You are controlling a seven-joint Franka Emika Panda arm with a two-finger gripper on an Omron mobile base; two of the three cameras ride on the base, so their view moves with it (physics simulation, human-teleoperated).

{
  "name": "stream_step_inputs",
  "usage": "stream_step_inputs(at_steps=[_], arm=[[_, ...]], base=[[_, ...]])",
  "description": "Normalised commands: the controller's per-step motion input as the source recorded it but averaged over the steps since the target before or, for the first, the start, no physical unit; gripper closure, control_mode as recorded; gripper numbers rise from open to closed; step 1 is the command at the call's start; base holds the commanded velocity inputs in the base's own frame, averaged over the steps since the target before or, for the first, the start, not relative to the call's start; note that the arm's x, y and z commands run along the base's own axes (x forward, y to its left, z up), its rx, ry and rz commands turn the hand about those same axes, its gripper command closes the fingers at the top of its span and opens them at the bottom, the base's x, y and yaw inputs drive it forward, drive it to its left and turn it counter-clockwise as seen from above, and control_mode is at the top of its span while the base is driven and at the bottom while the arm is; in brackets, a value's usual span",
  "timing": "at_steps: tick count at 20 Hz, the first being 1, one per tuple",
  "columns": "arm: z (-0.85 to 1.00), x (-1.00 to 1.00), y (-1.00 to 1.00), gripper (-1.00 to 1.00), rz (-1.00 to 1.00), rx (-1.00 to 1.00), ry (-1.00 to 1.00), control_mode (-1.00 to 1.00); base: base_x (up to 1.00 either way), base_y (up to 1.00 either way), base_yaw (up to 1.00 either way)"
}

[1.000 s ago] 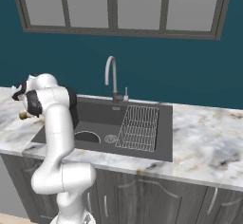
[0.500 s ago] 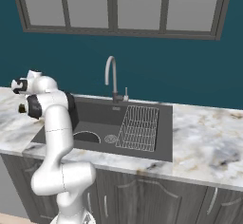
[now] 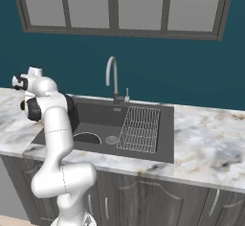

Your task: Pick the pan and sponge and place them into the sink. Then turn on the water.

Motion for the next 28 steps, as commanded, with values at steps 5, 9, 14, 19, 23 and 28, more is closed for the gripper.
stream_step_inputs(at_steps=[5,9,14,19,23,28], arm=[[0.0,-0.07,-0.5,1.0,-0.09,-0.13,-0.04,-1.0],[0.04,-0.05,-0.63,1.0,-0.03,-0.22,-0.13,-1.0],[0.22,-0.19,-0.76,1.0,0.02,-0.19,-0.21,-1.0],[0.1,-0.46,-0.81,1.0,0.14,-0.06,-0.22,-1.0],[0.02,-0.61,-0.86,1.0,0.2,0.0,-0.16,-1.0],[0.11,-0.55,-0.87,1.0,0.22,0.0,-0.08,-1.0]], base=[[0.0,0.0,0.0],[0.0,0.0,0.0],[0.0,0.0,0.0],[0.0,0.0,0.0],[0.0,0.0,0.0],[0.0,0.0,0.0]])
